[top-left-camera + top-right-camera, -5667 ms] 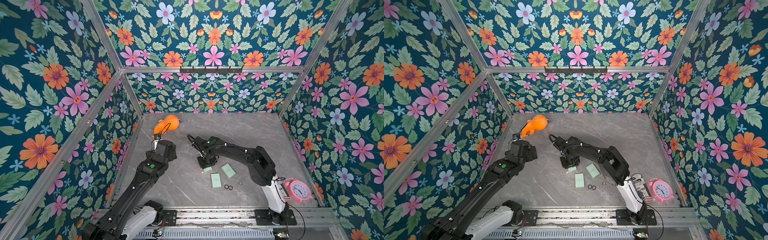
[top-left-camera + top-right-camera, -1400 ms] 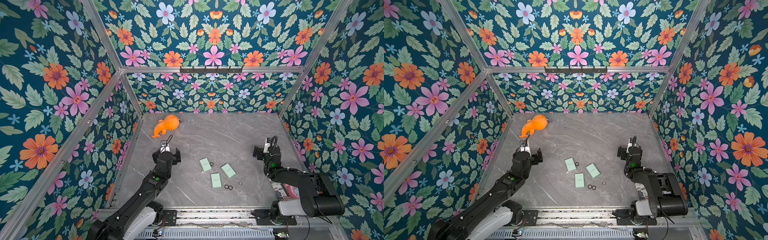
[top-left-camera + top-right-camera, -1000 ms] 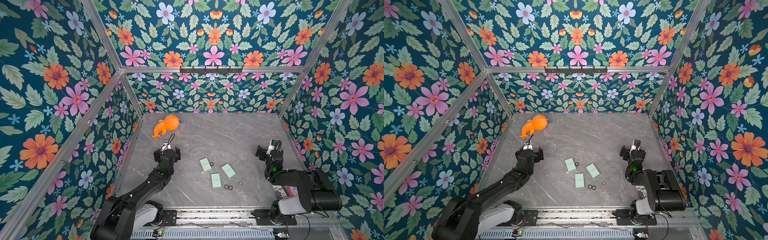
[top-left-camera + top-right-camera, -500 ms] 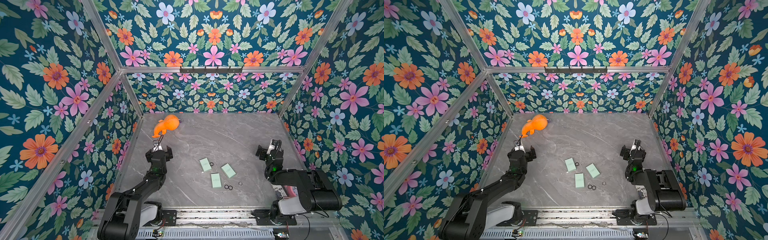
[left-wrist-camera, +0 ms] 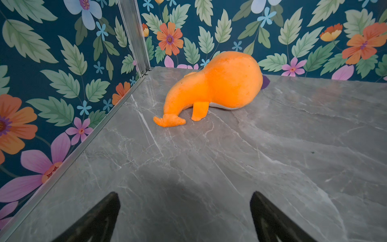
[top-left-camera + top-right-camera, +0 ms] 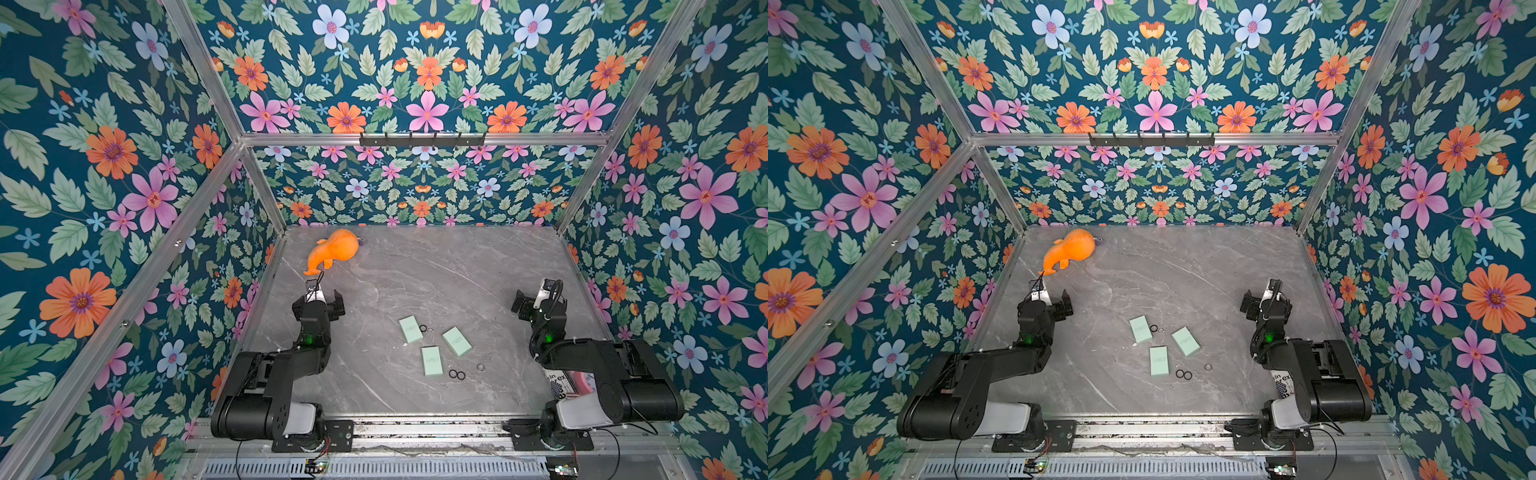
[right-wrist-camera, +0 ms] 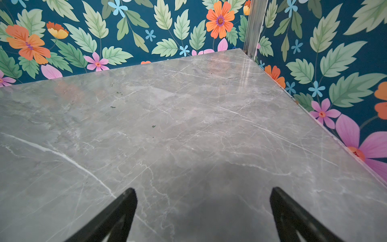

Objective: Take the rings out of the lift-off lid box
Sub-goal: Reset both arms

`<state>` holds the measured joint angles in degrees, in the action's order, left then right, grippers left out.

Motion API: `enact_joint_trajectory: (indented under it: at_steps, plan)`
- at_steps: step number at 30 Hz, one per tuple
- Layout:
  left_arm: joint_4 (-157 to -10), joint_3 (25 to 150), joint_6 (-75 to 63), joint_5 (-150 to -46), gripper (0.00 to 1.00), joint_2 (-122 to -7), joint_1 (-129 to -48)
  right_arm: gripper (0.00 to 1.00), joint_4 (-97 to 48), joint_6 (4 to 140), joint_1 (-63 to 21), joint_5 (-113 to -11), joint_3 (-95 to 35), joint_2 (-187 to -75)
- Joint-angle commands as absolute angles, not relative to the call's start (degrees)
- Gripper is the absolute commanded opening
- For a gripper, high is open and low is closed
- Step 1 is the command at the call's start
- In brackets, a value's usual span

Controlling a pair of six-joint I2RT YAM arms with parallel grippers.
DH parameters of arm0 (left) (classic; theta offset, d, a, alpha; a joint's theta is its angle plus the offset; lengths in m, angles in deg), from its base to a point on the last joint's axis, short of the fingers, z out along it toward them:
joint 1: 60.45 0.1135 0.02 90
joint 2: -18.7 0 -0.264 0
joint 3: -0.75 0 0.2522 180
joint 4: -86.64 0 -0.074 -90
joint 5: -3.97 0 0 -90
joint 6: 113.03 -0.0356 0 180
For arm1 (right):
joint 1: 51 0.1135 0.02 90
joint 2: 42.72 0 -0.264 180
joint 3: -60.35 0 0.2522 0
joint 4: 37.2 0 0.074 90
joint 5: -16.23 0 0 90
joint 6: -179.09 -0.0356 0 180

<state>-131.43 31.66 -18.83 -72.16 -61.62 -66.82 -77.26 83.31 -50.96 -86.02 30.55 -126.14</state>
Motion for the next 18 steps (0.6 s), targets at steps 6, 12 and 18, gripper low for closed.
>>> enact_joint_trajectory:
  at_steps: [6, 12, 18]
  plan:
    - [-131.55, 33.44, -16.09, -79.61, 1.0, -62.77, -61.88, 1.0, -78.76, 83.64, -50.91, -86.76, 30.39, -126.18]
    - [-140.09, 31.2, -18.28, -77.35, 1.0, -64.62, -59.78, 1.0, -78.71, 83.57, -50.91, -86.73, 30.28, -126.13]
    - [-147.02, 31.08, -19.62, -81.15, 1.0, -71.48, -59.14, 1.0, -78.73, 83.63, -50.97, -86.77, 30.31, -126.14]
